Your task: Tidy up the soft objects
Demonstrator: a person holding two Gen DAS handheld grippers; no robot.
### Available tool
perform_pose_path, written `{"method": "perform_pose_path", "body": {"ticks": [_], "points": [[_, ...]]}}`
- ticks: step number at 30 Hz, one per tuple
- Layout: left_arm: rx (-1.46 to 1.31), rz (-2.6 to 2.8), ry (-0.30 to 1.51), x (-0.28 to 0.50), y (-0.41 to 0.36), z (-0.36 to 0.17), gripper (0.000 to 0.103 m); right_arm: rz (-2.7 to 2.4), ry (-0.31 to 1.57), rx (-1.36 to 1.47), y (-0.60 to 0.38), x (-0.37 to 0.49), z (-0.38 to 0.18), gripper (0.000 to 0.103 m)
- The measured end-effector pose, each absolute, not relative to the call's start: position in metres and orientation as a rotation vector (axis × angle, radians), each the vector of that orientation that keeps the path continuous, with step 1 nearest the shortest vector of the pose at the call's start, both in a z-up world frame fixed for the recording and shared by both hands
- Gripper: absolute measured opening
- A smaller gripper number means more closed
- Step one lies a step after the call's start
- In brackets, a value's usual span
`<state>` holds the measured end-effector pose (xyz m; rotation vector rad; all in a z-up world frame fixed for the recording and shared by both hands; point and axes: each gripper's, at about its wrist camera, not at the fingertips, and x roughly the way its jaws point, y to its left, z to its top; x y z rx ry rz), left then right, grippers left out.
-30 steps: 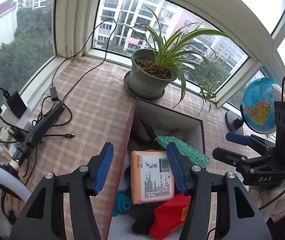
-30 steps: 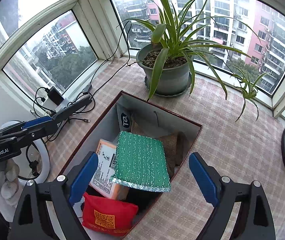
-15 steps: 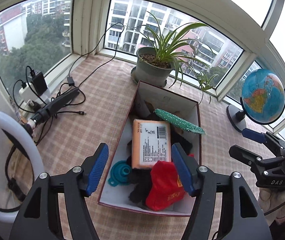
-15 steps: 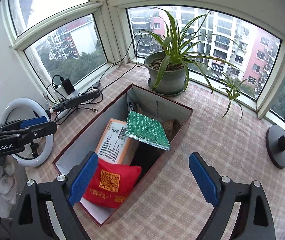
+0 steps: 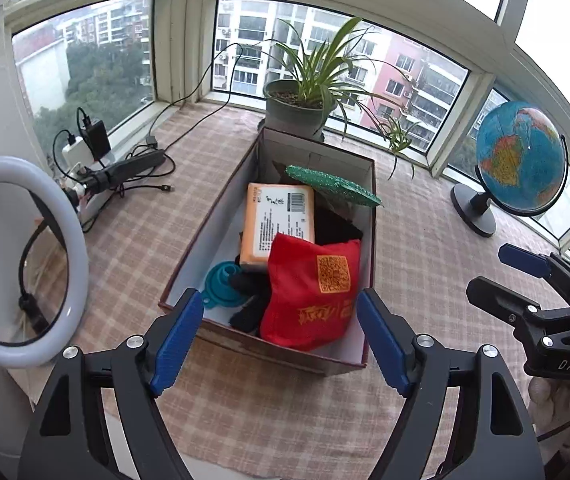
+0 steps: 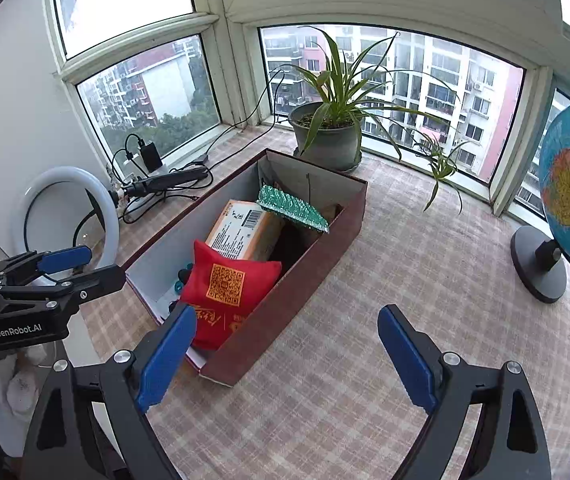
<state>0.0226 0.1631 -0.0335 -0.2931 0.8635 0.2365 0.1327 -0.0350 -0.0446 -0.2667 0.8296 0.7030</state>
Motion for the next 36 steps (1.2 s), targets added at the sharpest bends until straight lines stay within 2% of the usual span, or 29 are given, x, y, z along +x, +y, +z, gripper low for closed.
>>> {"method": "perform_pose_path", "body": {"ticks": [15,36], "points": [[-0.246,0.293,0.844,-0.004,0.112,-0.024,0.080,0.632,0.783,-0.290,-0.072,0.097,-0.049,0.090],[-0.265,0.291,0.852,-0.013,0.098,-0.021,0.080,0.600,0.766,-0.250,-0.090,0.086,-0.049,0.090]]}}
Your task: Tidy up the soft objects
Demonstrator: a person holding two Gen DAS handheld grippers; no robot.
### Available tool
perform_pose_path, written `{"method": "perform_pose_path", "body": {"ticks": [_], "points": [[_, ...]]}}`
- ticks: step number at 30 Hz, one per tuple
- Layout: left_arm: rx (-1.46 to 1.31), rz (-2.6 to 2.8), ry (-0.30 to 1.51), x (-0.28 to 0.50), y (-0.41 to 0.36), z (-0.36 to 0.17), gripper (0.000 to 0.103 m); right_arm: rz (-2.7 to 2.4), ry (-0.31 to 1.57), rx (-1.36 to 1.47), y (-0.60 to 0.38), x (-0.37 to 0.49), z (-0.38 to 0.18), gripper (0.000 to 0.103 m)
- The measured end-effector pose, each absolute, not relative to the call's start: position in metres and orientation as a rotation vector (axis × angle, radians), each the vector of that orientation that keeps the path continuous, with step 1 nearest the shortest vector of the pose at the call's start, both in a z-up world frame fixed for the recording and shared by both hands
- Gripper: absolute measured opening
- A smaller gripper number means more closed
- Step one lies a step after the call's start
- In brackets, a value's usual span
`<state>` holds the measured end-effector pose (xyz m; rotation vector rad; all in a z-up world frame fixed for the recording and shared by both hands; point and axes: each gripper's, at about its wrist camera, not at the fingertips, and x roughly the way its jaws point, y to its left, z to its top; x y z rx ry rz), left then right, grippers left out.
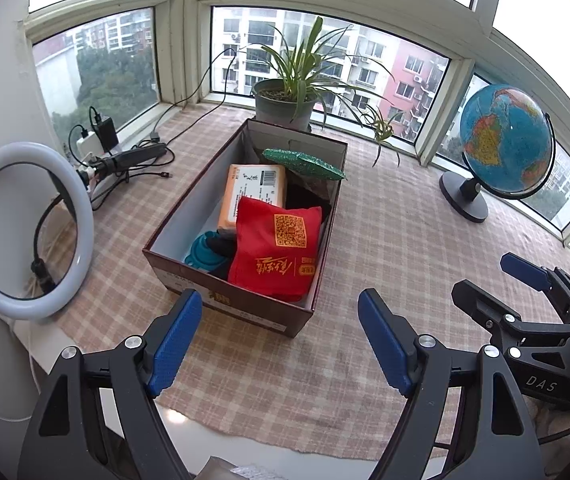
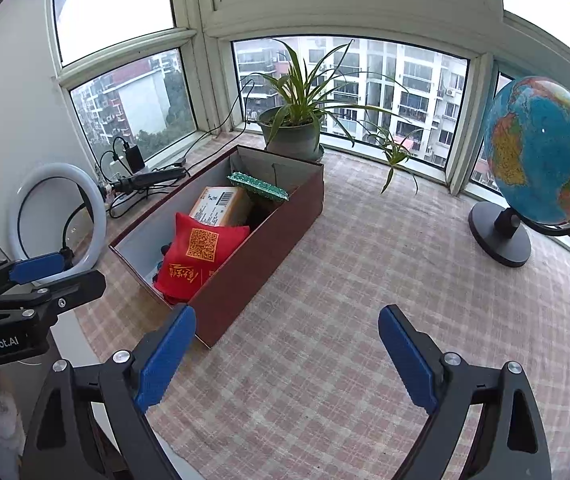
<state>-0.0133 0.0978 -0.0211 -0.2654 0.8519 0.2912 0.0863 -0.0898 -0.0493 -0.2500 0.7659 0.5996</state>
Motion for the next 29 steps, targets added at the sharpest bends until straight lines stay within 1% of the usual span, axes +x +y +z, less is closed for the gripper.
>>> {"method": "perform_pose_path", "body": {"ticks": [25,29], "points": [[-0.275,0.277,0.843,-0.020,0.104,-0.021,0.080,0.570,0.774,-0.237,-0.091,0.079,-0.051,0.090],[-0.279,0.293,0.817,-0.025,0.107,-0.019,0.080,0.561,0.776,-0.233,-0.092,0.079,-0.052,0.090]]}}
